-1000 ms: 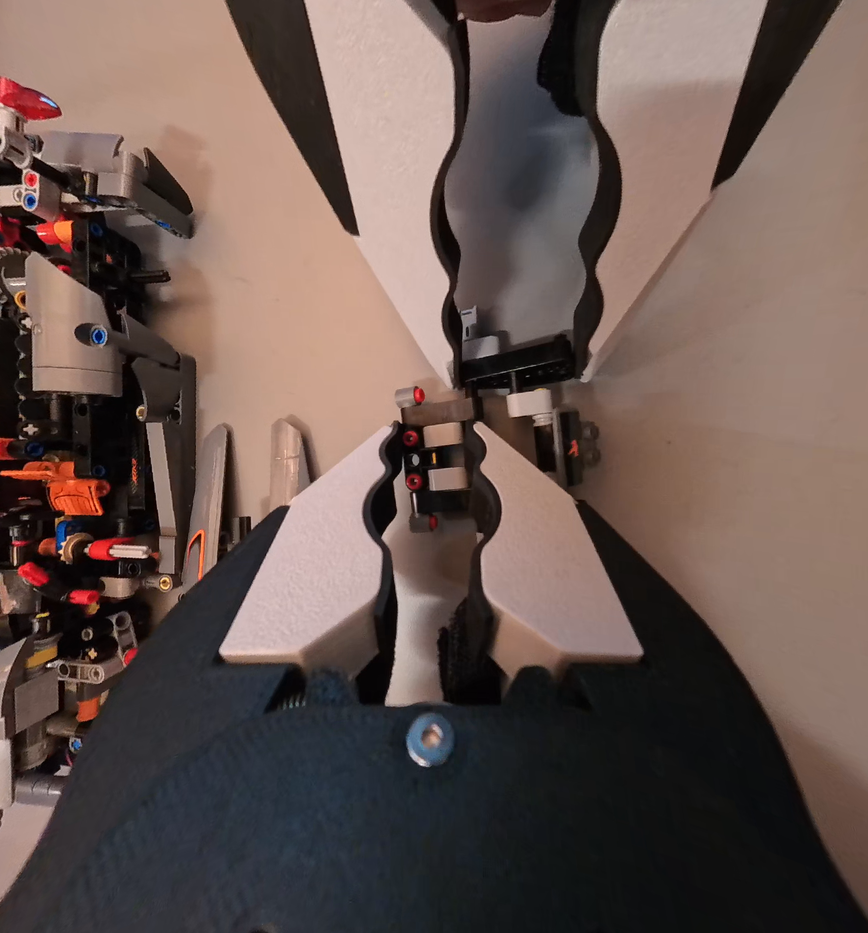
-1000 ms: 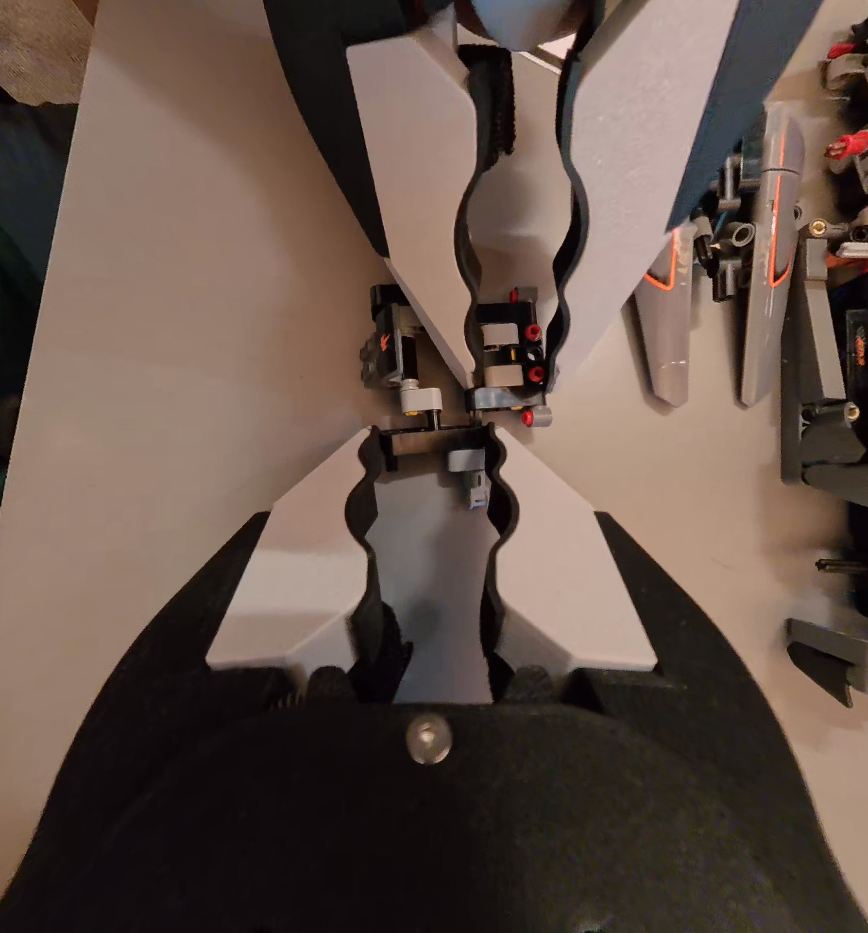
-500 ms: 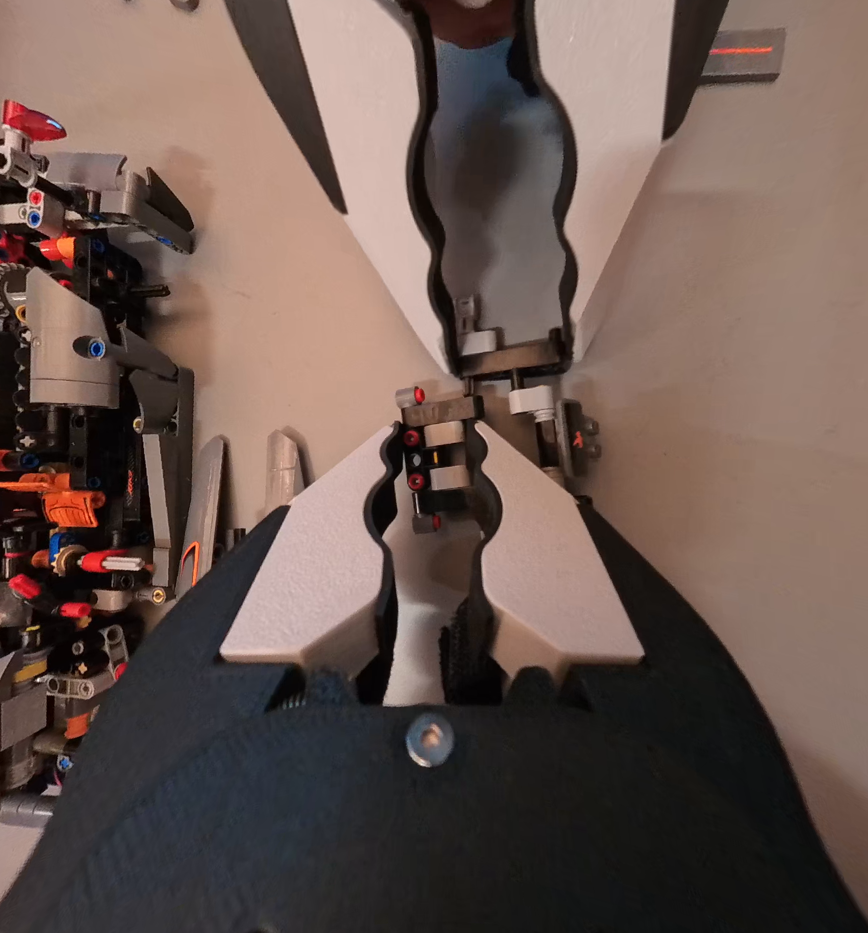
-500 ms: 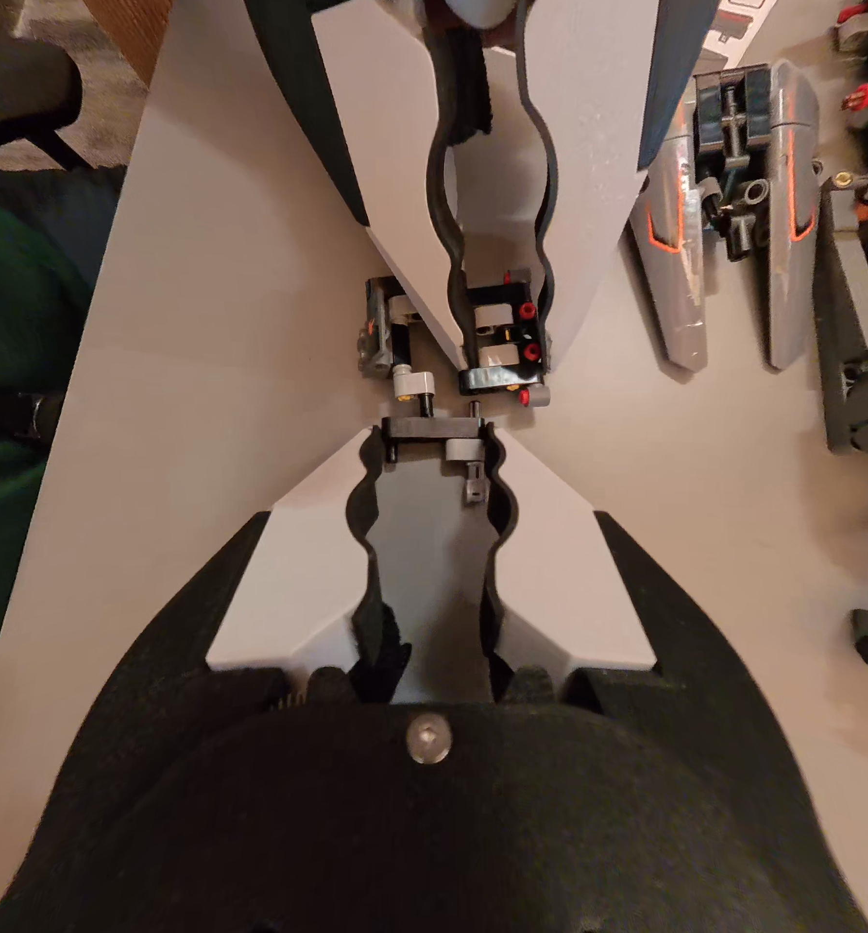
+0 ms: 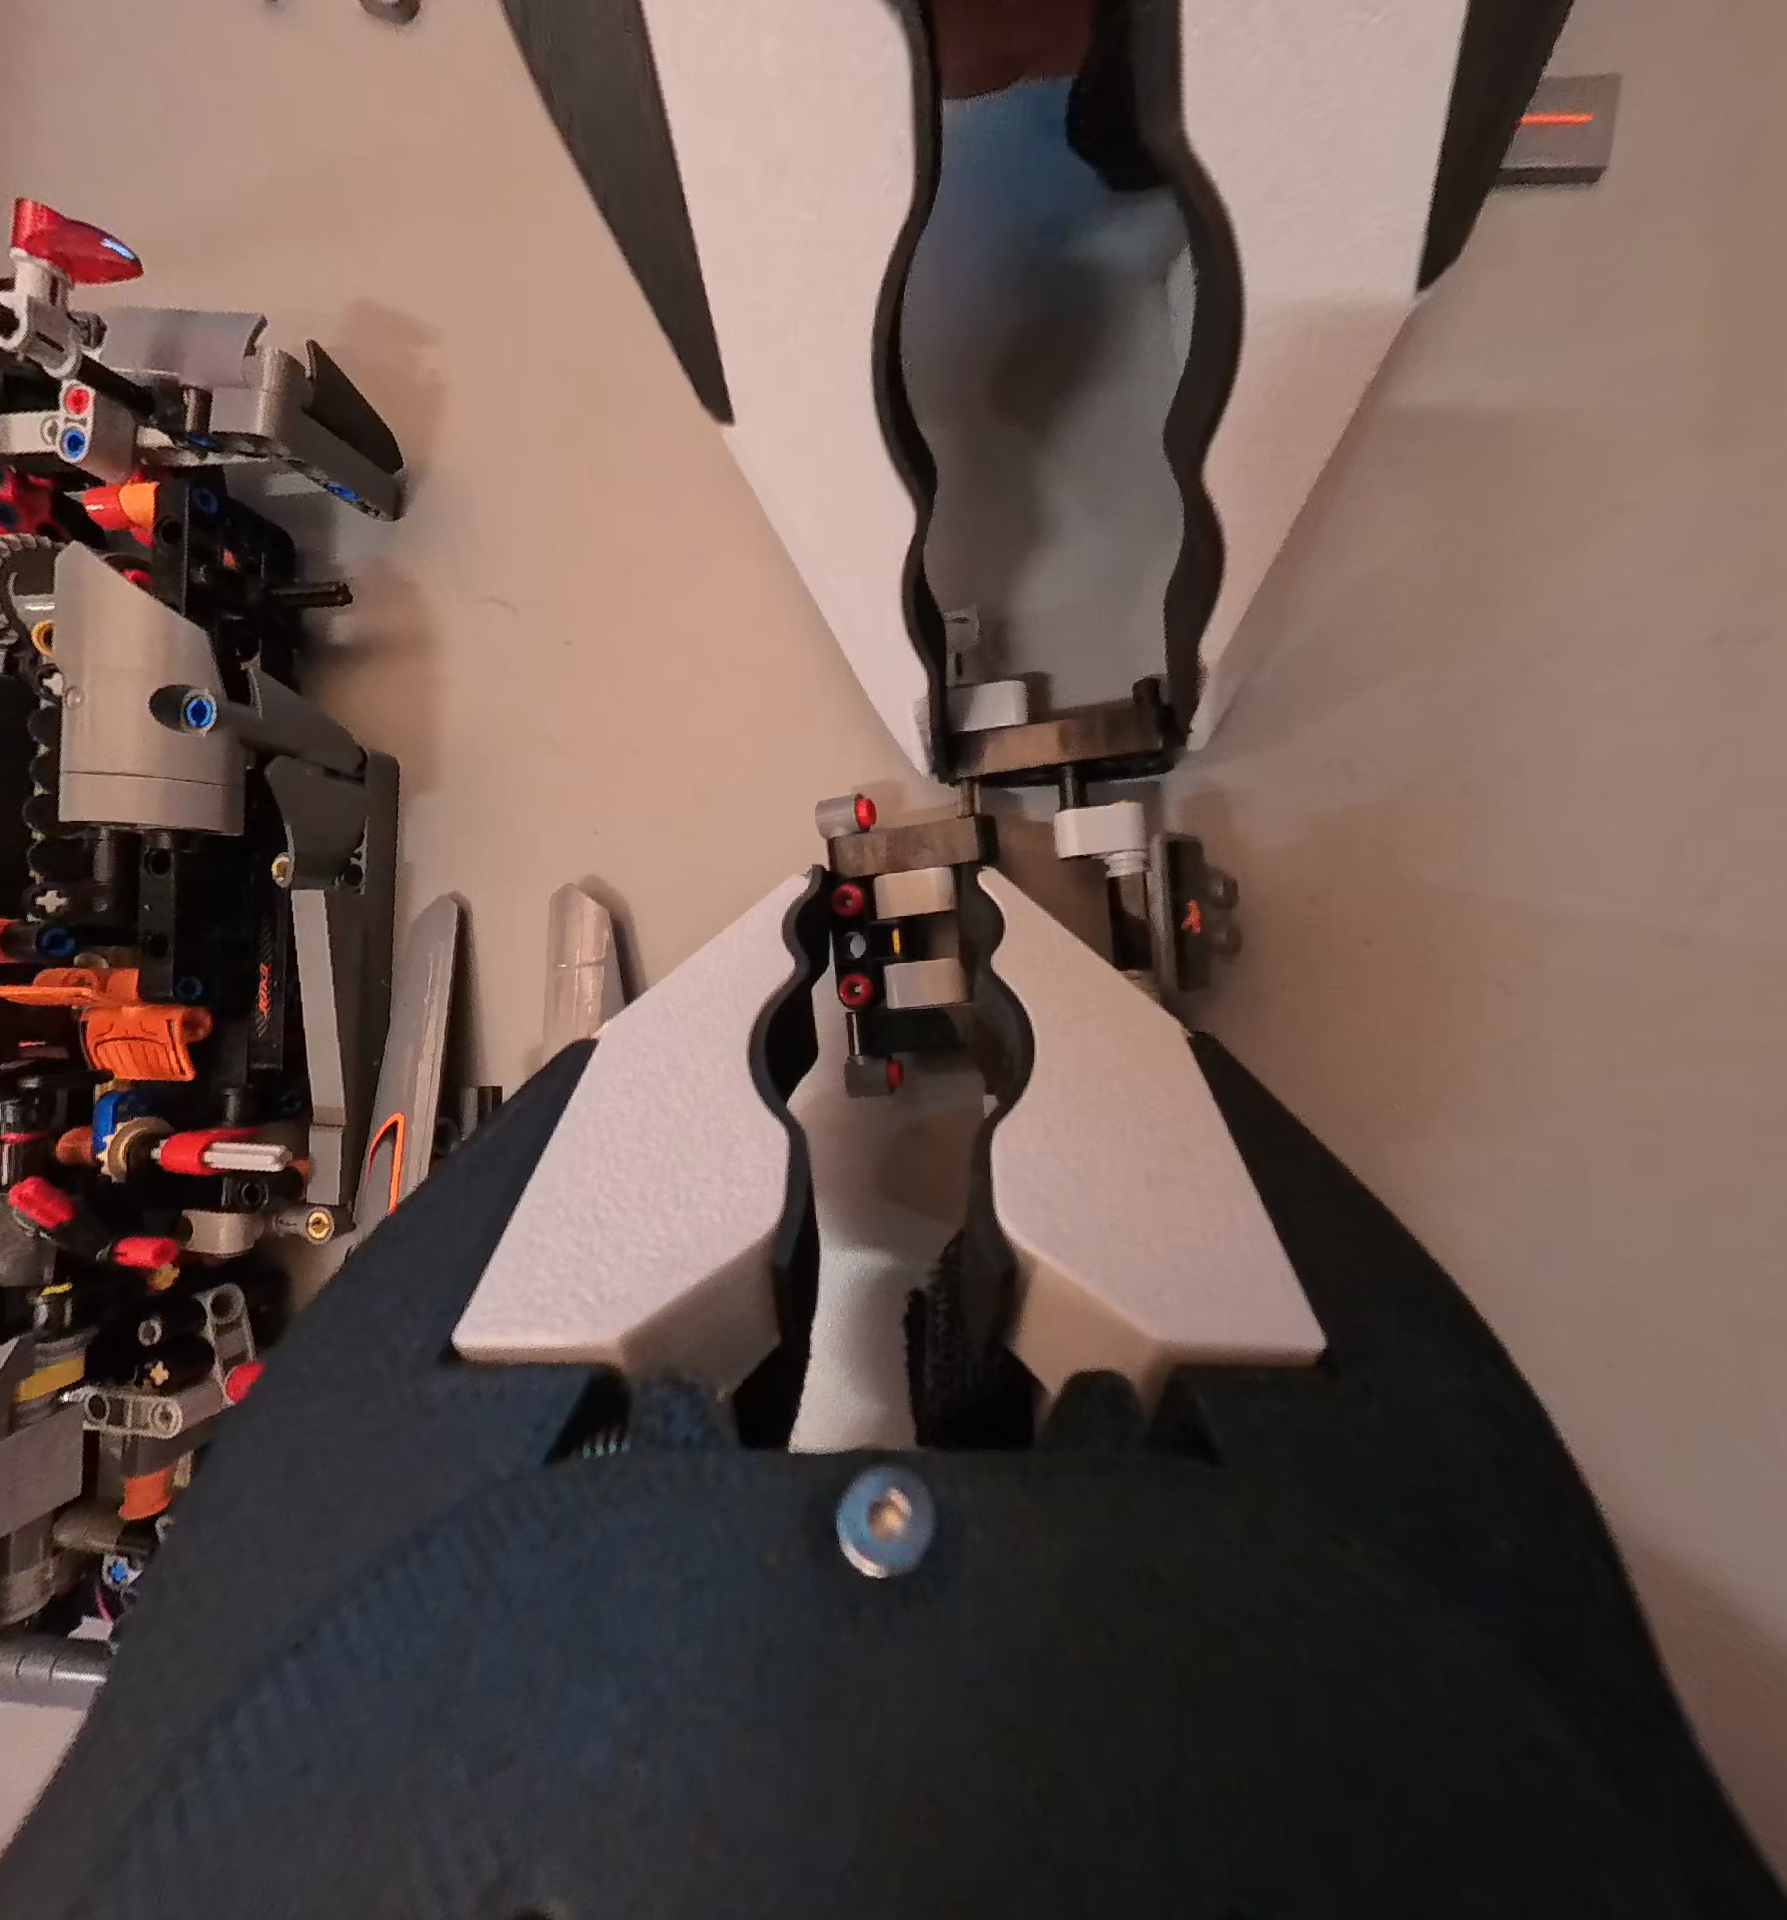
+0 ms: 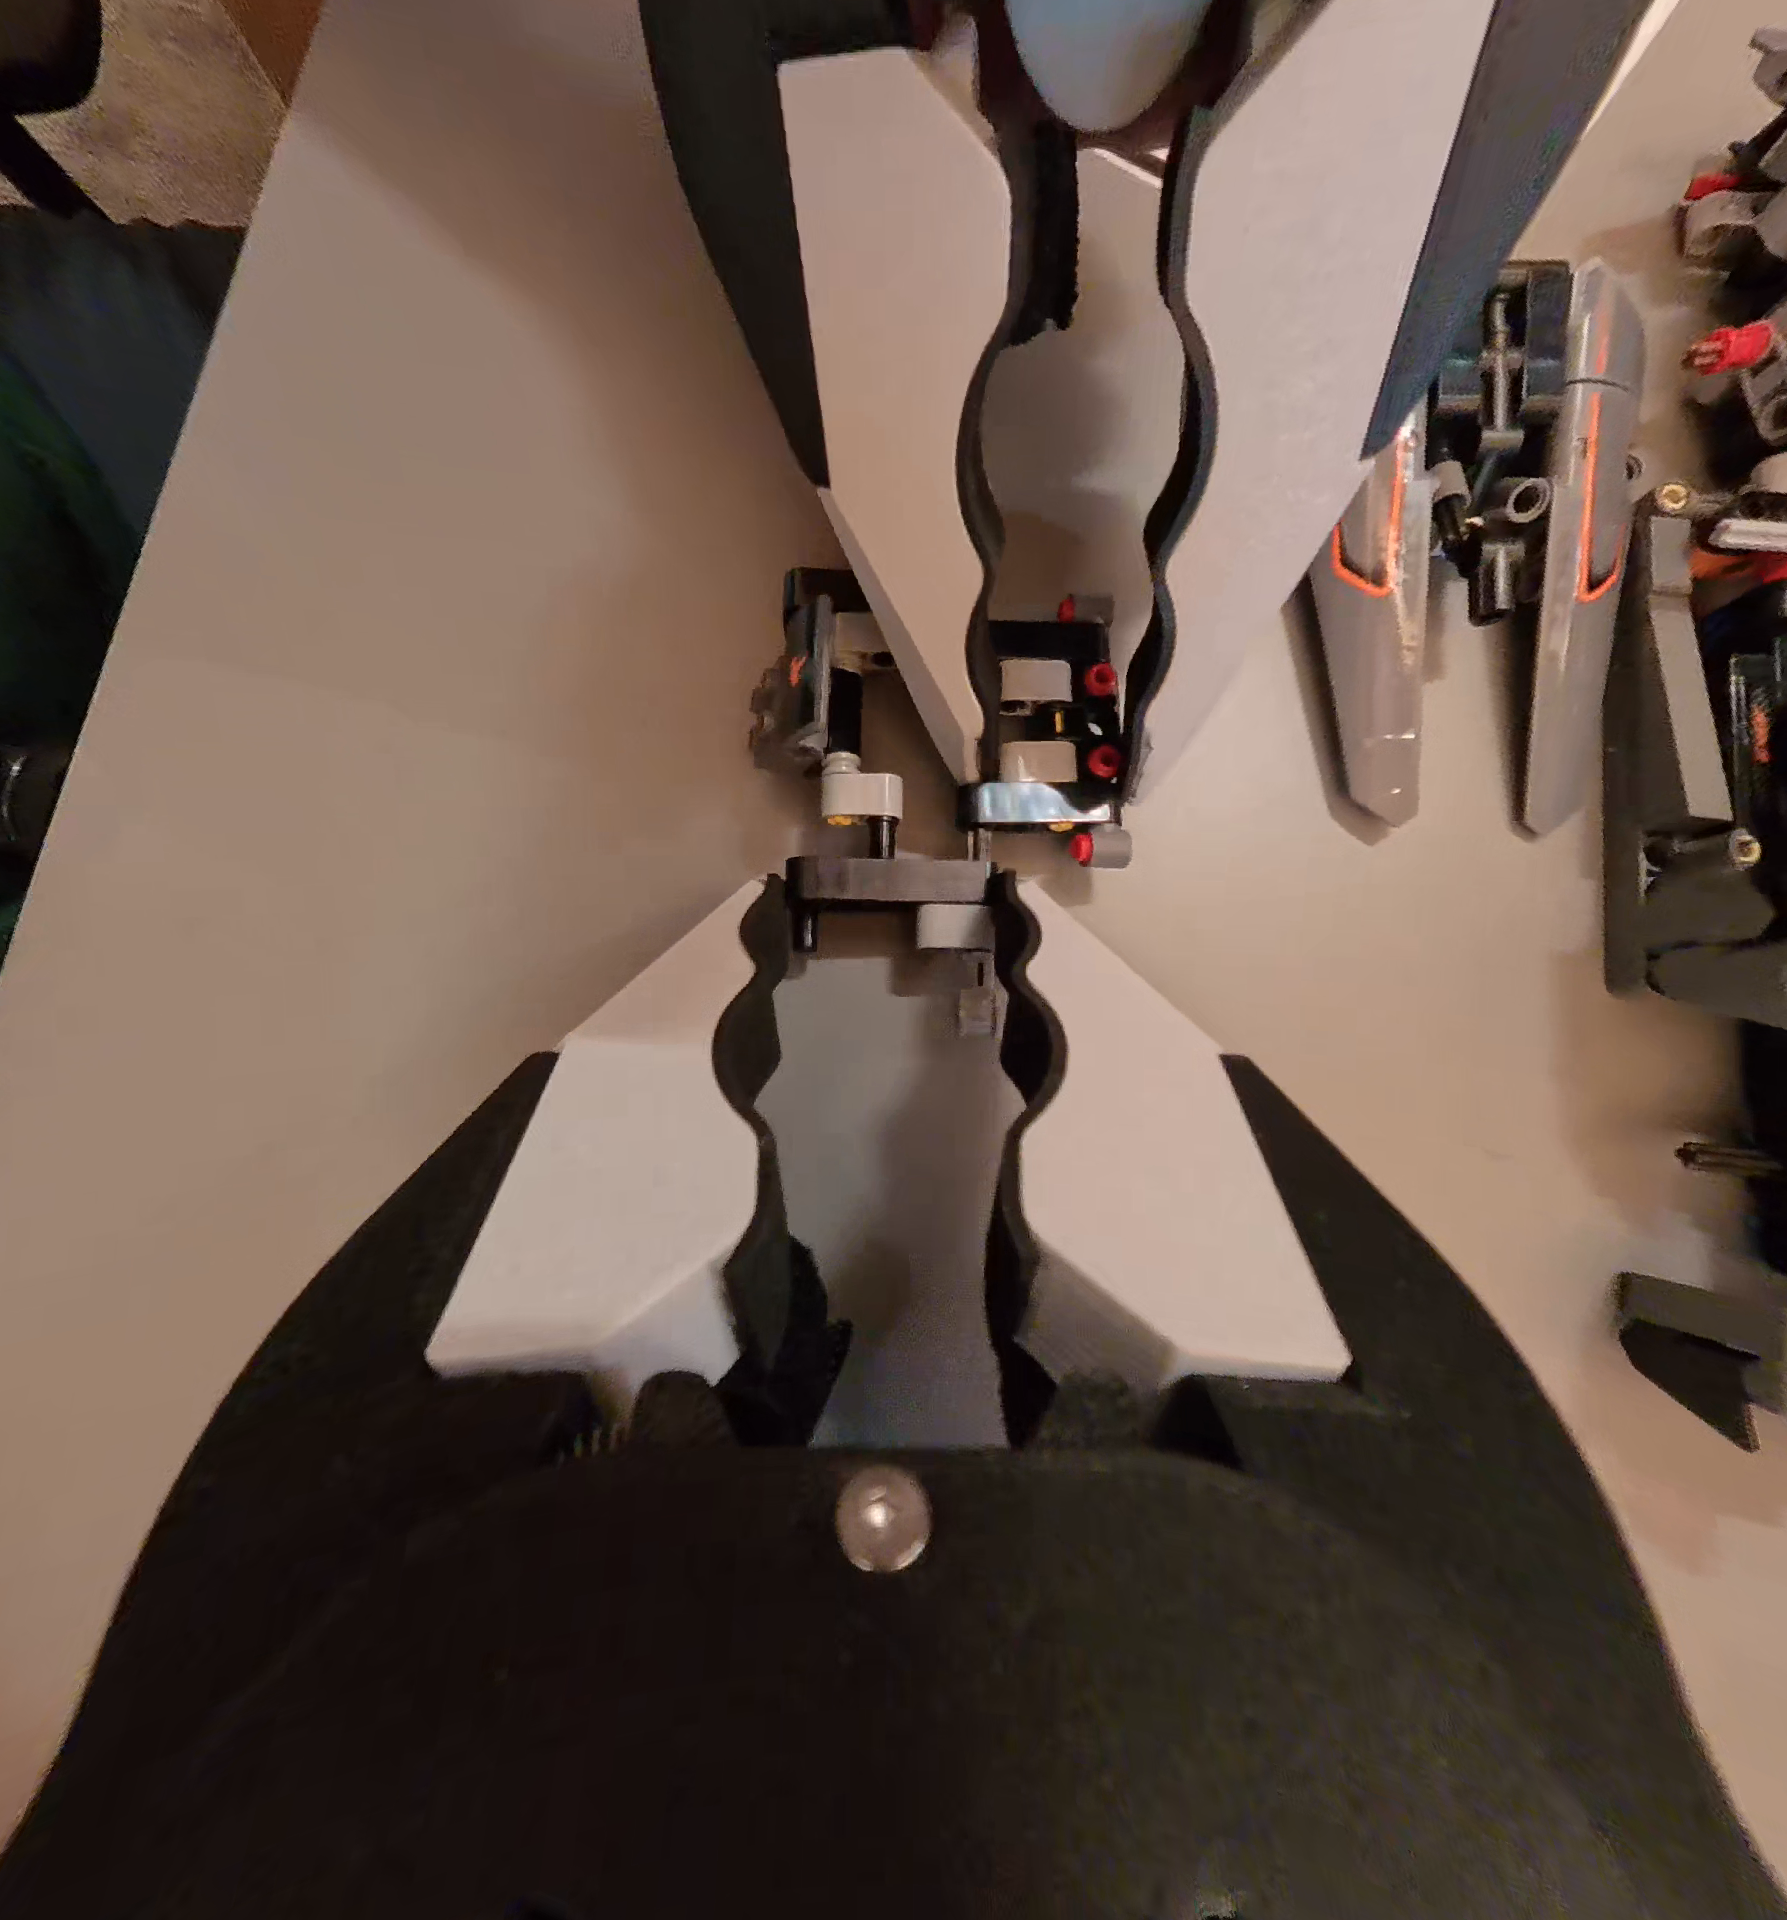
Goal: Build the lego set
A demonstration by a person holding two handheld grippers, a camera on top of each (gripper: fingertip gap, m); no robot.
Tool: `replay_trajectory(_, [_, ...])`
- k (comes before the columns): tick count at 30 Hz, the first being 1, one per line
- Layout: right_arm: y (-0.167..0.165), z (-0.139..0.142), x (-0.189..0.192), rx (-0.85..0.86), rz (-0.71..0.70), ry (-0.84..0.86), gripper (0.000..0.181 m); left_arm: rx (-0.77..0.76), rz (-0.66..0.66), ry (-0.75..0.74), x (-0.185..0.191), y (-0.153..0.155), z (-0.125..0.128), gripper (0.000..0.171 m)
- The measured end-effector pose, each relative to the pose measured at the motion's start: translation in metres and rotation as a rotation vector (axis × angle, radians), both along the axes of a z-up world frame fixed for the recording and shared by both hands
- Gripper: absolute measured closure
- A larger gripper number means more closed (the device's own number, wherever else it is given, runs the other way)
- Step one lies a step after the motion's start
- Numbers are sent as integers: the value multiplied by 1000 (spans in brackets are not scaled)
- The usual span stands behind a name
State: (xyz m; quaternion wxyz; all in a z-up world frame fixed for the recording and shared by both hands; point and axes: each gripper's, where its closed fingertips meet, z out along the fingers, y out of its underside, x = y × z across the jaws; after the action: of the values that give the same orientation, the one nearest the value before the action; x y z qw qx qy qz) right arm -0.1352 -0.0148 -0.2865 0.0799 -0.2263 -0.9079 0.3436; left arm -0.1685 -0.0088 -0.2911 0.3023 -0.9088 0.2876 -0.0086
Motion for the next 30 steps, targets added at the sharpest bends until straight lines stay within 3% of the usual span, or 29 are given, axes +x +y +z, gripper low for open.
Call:
replay_trajectory(21, [-4,-3,-2,-64,20,59,144,39,8,-23,-1,1,0,150])
replay_trajectory(30, [-4,-3,-3,-1,23,59,144,33,24,-7,-2,1,0,150])
